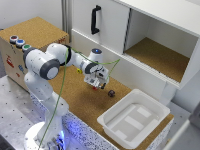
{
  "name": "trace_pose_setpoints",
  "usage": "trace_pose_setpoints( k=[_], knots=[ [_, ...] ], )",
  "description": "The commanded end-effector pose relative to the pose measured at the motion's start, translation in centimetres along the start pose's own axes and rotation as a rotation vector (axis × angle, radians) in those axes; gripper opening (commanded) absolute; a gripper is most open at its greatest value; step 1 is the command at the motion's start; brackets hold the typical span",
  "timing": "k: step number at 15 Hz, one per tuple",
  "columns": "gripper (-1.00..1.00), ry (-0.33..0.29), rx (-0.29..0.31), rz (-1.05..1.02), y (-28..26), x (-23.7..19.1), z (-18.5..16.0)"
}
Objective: Grasp the pink block, then rotate it right
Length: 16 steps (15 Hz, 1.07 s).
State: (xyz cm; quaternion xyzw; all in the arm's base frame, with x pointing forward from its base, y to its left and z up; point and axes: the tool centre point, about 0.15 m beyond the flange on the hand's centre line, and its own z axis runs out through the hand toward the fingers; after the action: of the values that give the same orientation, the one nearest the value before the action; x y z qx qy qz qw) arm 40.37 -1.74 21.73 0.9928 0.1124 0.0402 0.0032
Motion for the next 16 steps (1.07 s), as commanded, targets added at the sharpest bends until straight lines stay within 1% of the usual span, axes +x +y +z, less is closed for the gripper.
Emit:
trace_pose_setpoints(
  k=[1, 4, 5, 7, 10, 11, 12, 13, 14, 15, 16],
  knots=[
    [-1.00, -0.021, 0.026, -0.047, -0.9, 1.0, -1.2],
    [-1.00, -0.031, 0.006, -0.084, -1.4, 0.9, -1.6],
    [-1.00, -0.038, 0.021, -0.079, -1.3, 1.0, -1.7],
    [-1.00, -0.040, 0.003, -0.086, -1.6, 1.0, -1.9],
    [-1.00, -0.038, -0.007, -0.053, -1.5, 1.2, -2.6],
    [-1.00, -0.029, -0.016, -0.039, -1.4, 1.3, -3.0],
    [-1.00, -0.032, -0.027, -0.013, -1.3, 1.5, -3.3],
    [-1.00, -0.018, -0.132, -0.017, -1.5, 1.6, -3.6],
    [-1.00, -0.014, -0.146, -0.002, -1.5, 1.8, -3.5],
    [-1.00, -0.054, -0.153, 0.046, -1.4, 1.9, -3.2],
    [-1.00, -0.037, -0.157, 0.104, -1.5, 2.0, -3.9]
  ],
)
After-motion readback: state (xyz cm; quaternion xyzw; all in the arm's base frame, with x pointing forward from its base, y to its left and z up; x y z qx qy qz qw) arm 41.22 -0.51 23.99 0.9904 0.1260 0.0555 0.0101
